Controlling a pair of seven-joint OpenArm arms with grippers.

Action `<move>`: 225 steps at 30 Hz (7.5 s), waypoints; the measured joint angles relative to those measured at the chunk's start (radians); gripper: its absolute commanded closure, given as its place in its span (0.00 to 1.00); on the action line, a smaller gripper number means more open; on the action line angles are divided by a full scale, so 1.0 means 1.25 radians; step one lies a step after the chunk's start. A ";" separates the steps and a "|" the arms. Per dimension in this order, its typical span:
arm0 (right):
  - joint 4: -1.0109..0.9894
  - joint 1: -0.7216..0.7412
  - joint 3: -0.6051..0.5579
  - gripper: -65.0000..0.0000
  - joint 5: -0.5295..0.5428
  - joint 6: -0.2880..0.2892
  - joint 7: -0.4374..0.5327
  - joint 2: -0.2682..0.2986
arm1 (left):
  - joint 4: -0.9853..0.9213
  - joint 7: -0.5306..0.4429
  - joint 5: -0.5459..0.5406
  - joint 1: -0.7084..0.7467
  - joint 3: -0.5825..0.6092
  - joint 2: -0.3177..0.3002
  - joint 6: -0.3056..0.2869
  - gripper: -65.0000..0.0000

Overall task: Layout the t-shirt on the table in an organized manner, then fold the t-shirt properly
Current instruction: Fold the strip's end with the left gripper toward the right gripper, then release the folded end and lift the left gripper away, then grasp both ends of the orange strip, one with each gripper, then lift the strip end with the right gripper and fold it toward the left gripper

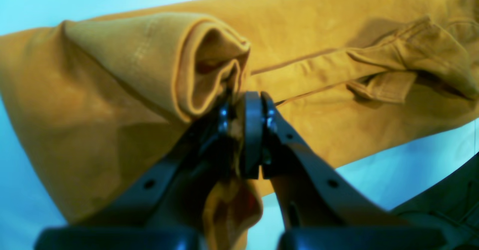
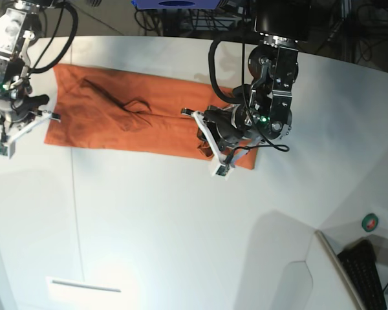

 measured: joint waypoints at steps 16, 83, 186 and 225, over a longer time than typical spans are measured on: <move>0.000 -0.002 0.000 1.00 0.000 0.000 0.000 0.000 | 0.000 0.000 0.000 0.009 -0.004 -0.002 0.000 1.00; -0.001 0.027 0.000 1.00 0.000 0.000 -0.002 -0.040 | 0.063 -0.001 0.006 0.099 -0.127 -0.105 -0.001 1.00; -0.233 0.098 0.091 1.00 0.258 0.135 -0.188 0.041 | -0.213 -0.289 -0.004 0.032 -0.163 -0.104 -0.231 1.00; 0.033 0.103 -0.482 1.00 -0.126 0.042 -0.243 -0.117 | -0.283 -0.294 -0.006 -0.025 -0.125 -0.052 -0.232 1.00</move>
